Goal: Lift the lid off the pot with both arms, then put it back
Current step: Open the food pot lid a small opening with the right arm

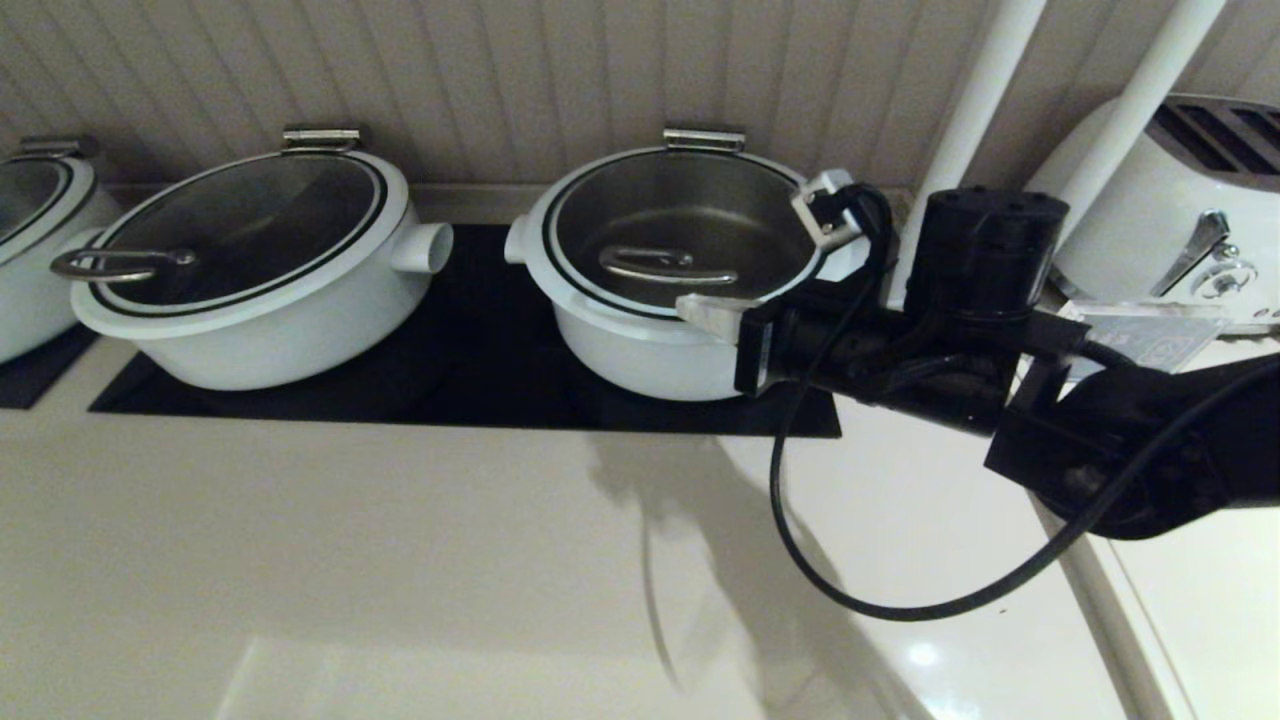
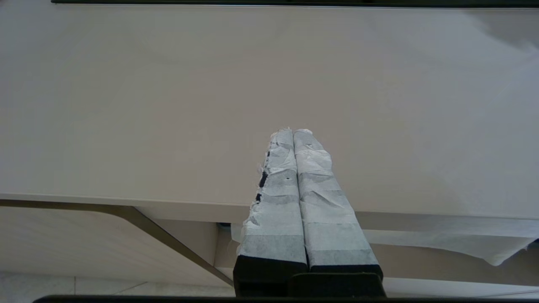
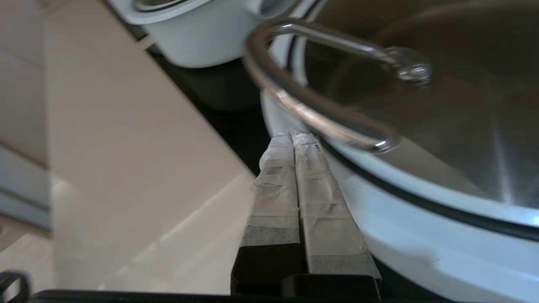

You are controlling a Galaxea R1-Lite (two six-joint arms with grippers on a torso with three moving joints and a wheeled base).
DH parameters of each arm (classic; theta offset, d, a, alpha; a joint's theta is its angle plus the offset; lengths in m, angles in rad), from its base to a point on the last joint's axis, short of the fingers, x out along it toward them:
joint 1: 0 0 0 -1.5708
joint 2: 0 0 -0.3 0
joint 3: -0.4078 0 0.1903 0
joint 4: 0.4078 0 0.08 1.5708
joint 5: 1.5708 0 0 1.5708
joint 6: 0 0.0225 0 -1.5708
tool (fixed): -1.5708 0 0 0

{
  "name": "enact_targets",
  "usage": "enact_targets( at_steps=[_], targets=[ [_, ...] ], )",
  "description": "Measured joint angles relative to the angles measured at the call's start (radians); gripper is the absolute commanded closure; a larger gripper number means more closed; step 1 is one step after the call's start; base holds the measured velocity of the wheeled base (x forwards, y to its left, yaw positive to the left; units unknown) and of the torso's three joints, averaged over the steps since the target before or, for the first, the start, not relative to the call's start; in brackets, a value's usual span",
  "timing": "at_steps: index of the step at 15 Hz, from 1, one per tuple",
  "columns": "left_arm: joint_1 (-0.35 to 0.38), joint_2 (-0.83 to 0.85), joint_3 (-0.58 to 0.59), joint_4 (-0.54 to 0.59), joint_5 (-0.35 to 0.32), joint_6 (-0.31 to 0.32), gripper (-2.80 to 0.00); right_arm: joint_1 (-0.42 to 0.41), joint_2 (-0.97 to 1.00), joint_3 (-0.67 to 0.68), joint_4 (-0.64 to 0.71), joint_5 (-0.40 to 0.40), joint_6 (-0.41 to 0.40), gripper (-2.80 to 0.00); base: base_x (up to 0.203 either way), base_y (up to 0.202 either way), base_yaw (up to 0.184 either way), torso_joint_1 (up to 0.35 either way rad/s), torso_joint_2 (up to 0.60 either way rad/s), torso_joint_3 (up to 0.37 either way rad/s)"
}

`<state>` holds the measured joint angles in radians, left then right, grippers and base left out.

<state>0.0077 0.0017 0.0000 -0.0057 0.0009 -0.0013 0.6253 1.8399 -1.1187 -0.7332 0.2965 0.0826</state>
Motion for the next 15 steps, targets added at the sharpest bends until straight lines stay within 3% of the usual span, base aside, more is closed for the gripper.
enact_targets(
  at_steps=[15],
  targets=[
    [0.000,0.000,0.000,0.000,0.000,0.000,0.00,-0.003,0.048,-0.066,-0.058,-0.072,-0.003,0.00,0.000,0.000,0.000,0.000,0.00,0.000]
  ],
)
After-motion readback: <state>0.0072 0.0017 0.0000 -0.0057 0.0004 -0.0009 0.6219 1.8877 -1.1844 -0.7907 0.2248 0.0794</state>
